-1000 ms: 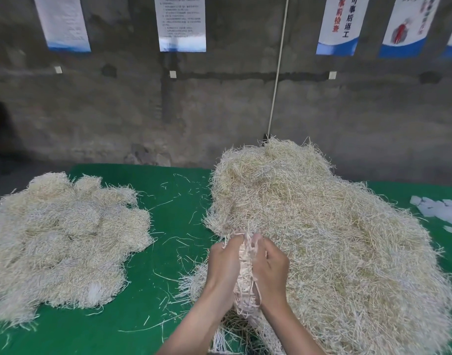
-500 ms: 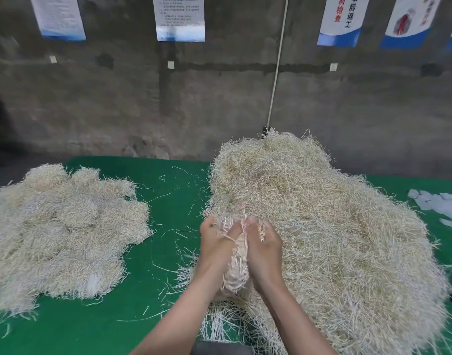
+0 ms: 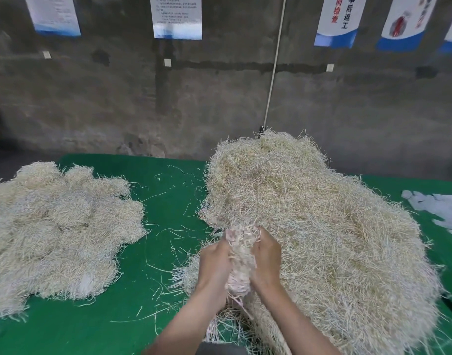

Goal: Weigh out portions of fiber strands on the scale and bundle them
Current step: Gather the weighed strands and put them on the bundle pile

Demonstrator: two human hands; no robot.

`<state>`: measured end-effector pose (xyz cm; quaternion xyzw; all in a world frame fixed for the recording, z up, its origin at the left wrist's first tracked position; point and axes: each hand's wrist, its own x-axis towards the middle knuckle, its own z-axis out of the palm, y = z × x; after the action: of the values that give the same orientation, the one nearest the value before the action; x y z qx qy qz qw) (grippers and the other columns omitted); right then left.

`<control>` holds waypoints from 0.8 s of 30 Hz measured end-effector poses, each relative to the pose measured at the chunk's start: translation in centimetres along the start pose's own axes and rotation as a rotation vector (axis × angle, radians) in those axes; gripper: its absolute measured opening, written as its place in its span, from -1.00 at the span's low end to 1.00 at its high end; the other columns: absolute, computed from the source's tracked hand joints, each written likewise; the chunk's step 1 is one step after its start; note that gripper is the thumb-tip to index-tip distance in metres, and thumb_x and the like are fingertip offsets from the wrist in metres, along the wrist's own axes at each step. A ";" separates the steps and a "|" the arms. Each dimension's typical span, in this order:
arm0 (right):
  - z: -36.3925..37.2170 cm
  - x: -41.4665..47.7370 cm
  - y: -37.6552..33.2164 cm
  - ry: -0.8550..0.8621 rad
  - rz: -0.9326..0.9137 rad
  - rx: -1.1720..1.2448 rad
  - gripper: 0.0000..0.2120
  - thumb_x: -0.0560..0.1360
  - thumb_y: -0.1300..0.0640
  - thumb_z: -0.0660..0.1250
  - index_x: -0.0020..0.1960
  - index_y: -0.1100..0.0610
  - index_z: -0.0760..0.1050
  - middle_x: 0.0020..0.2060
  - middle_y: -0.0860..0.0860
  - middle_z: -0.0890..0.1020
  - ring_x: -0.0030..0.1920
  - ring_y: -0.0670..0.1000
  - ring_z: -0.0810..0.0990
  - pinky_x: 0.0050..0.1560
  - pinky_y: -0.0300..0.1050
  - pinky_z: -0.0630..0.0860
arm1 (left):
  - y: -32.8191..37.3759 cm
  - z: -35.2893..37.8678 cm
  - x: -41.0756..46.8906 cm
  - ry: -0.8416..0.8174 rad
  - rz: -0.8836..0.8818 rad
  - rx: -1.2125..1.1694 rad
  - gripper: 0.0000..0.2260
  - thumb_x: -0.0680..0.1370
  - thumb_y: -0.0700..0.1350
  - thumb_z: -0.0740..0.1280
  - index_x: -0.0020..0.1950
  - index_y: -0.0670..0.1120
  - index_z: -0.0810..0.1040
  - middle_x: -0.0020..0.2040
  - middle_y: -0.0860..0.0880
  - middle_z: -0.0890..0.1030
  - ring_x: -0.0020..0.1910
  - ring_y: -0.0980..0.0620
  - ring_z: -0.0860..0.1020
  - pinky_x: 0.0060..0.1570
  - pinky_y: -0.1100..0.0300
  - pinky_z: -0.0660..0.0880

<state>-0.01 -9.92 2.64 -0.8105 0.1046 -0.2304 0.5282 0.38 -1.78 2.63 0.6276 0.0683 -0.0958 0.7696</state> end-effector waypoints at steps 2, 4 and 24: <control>1.1 -2.2 -0.5 0.066 -0.144 -0.006 -0.67 0.59 0.28 0.12 -0.27 0.03 0.47 -0.48 -0.11 0.41 -0.53 -0.13 0.35 -0.53 -0.35 0.29 | 1.7 -0.3 0.6 0.061 0.027 -0.071 -0.69 0.62 -0.24 0.14 -0.31 -0.22 0.43 -0.48 -0.08 0.45 -0.61 0.14 0.44 -0.55 0.37 0.40; 1.7 -2.9 -0.9 0.025 -0.173 0.009 -0.66 0.60 0.19 0.11 -0.31 -0.06 0.39 -0.52 -0.10 0.40 -0.54 -0.14 0.36 -0.54 -0.36 0.28 | 1.9 -0.6 1.1 0.070 0.018 -0.093 -0.66 0.60 -0.30 0.10 -0.38 -0.21 0.35 -0.52 -0.09 0.38 -0.69 0.14 0.35 -0.65 0.40 0.27; -2.1 -1.0 -0.4 -0.437 0.034 0.284 -0.29 0.33 -0.52 0.07 0.42 -0.28 0.15 0.23 -0.39 0.30 0.16 -0.34 0.37 0.23 -0.05 0.31 | 1.3 -0.9 0.9 0.024 0.529 0.449 -0.64 0.49 0.08 0.29 -0.40 -0.12 0.55 -0.40 0.16 0.33 -0.59 0.20 0.28 -0.49 0.19 0.38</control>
<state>-1.95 -11.01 3.48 -0.7570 -0.0317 -0.0531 0.6504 1.58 -0.74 3.46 0.7784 -0.1106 0.1016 0.6095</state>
